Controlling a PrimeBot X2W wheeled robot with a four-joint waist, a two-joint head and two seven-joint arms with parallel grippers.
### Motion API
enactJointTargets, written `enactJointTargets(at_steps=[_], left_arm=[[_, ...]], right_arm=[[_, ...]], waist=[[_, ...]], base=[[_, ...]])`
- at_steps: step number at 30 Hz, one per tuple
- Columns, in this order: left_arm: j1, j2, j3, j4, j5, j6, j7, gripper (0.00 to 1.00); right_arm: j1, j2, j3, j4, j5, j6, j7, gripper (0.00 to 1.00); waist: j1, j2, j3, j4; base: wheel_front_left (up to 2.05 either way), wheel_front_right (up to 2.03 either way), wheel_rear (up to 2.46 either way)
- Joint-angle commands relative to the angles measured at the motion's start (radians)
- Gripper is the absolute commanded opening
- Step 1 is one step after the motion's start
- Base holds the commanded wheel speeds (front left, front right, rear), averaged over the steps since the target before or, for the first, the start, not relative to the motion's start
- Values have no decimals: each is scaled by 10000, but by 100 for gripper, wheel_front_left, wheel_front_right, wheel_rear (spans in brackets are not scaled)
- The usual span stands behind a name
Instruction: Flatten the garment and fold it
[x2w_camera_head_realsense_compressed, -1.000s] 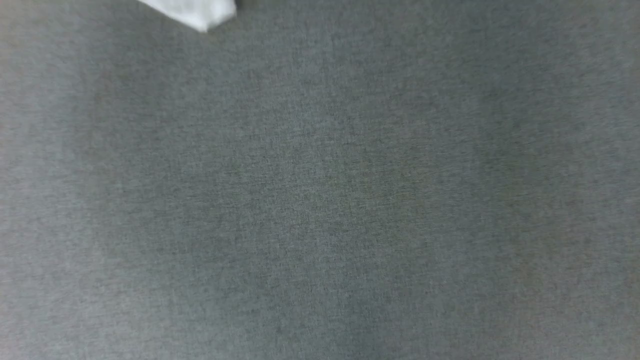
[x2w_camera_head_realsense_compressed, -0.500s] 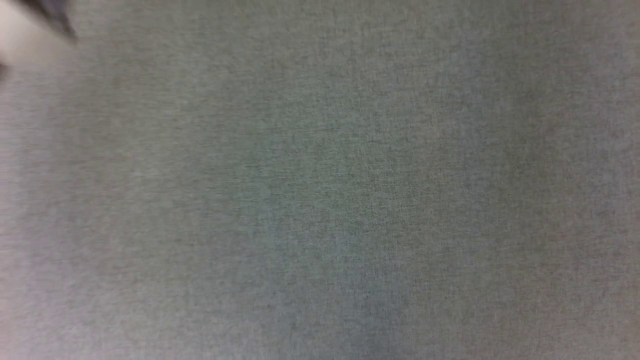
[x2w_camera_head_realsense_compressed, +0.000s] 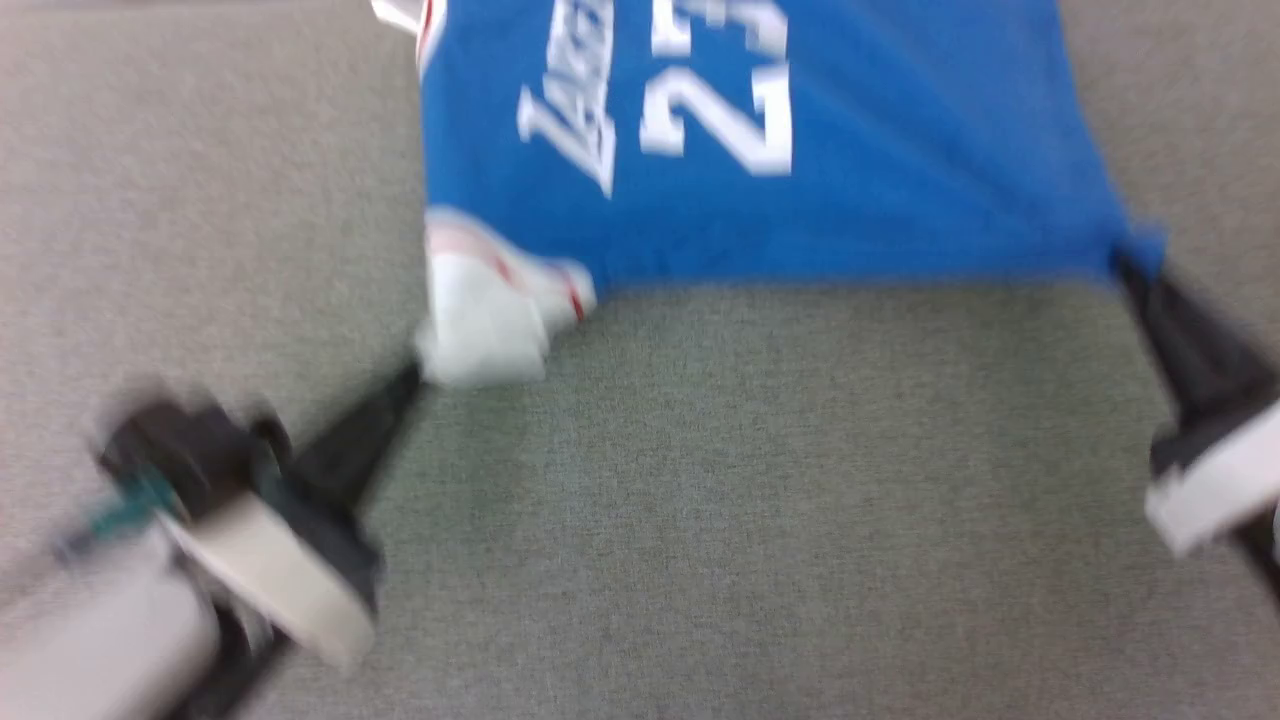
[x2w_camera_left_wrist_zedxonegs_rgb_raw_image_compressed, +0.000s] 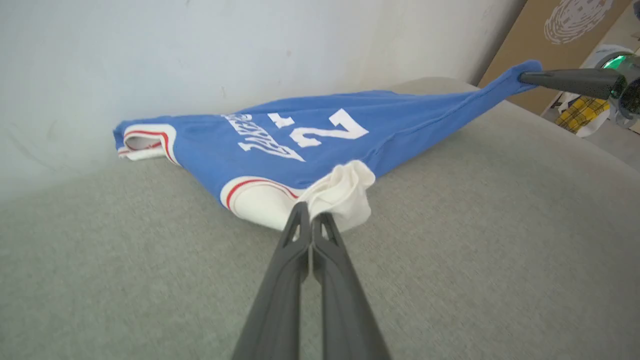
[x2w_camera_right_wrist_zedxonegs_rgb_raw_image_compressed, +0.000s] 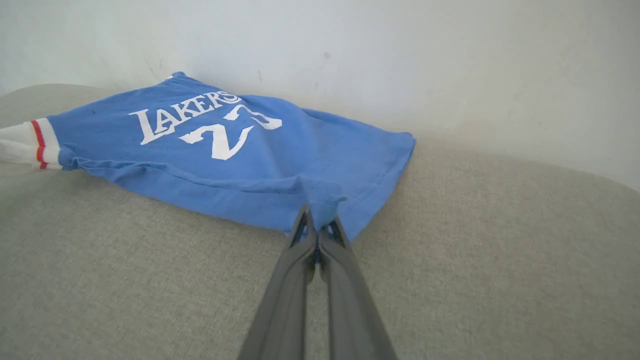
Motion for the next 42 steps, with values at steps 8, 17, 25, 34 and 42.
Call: enactJointTargets(at_steps=[8, 17, 25, 34, 42], left_arm=[[2651, 160, -990, -71, -1037, 620, 573, 0], [4060, 666, -1691, -532, -2772, 1022, 2215, 0], [5056, 810, -2256, -641, -3877, 1283, 3111, 0], [5432, 930, -2210, -863, -4099, 1570, 2850, 0], [5099, 1071, -1818, -1191, -3648, 1713, 2275, 0]], right_arm=[[3064, 613, -544, -234, -312, -19, 499, 0], [4943, 563, -196, -35, 423, -19, 1721, 0], [6488, 290, 105, 529, 1294, -19, 4510, 0], [7135, 522, -535, 29, 1340, -19, 5092, 0], [6910, 608, -860, -479, 1142, -19, 4639, 0]], waist=[[4, 0, -1903, 24], [4, 0, -2857, 153], [4, 0, -3484, 180], [4, 0, -3807, 219], [4, 0, -3965, 154]], base=[[0, 0, 0], [0, 0, 0], [0, 0, 0], [0, 0, 0], [0, 0, 0]])
